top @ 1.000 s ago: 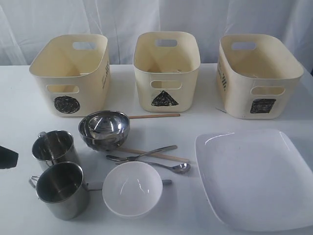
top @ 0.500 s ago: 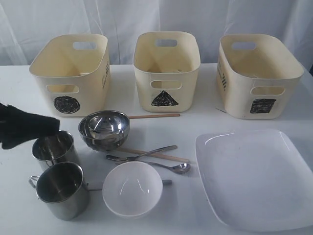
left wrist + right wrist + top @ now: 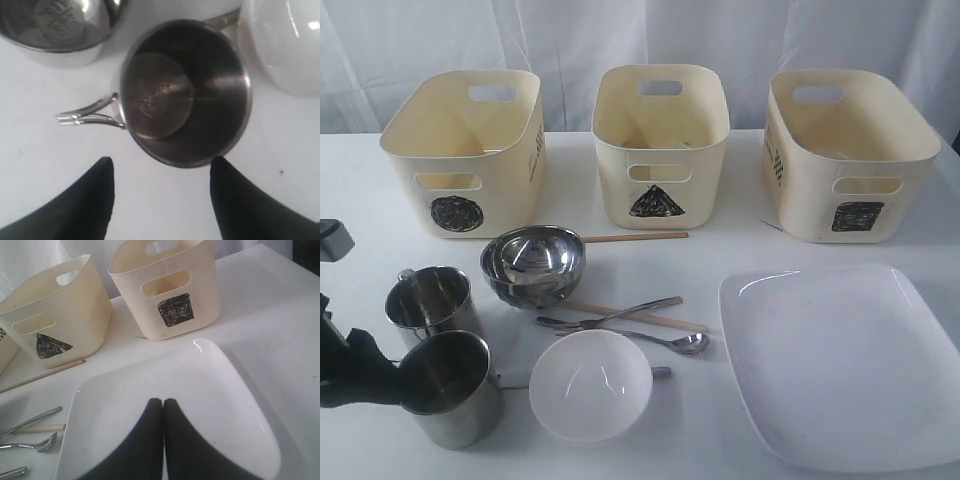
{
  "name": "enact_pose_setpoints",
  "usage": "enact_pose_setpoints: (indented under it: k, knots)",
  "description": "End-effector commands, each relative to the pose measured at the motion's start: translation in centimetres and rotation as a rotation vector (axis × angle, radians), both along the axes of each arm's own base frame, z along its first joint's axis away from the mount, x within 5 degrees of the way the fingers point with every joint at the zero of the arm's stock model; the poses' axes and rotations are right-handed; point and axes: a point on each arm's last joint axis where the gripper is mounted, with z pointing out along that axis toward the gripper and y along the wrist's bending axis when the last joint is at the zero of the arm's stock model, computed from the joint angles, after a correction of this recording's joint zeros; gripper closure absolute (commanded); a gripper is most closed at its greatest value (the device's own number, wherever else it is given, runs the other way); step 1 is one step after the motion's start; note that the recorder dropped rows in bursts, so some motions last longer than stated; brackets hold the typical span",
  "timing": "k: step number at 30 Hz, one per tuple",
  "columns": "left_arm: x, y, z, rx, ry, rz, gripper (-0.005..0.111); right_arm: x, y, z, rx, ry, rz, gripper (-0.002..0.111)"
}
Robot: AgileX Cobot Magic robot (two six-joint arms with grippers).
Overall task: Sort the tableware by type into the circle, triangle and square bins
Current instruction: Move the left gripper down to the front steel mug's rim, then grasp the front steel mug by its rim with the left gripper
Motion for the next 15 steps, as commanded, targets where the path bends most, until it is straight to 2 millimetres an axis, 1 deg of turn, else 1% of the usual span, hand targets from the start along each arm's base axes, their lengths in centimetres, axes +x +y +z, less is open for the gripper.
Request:
enact_pose_setpoints:
  k: [1,7,11,13,15]
  knots:
    - [0.5,0.1,0.0,0.01,-0.043,0.053,0.047,0.0,0.0,0.1,0.001,-0.014,-0.008,0.108]
    - [-0.1,0.0,-0.2,-0.01,0.024,0.047,0.047,0.0,0.0,0.1,0.001,-0.014,-0.008,0.108]
    - [0.5,-0.5,-0.2,-0.098,0.056,0.156,0.047,0.0,0.0,0.1,0.001,-0.014,-0.008,0.108]
    - [0.7,-0.7,-0.3,-0.134,0.075,0.183,0.047,0.0,0.0,0.1,0.001,-0.014,-0.008,0.108]
    - [0.9,-0.8,-0.8,-0.136,0.102,0.187,0.05,0.0,0.0,0.1,0.001,-0.014,-0.008,0.108]
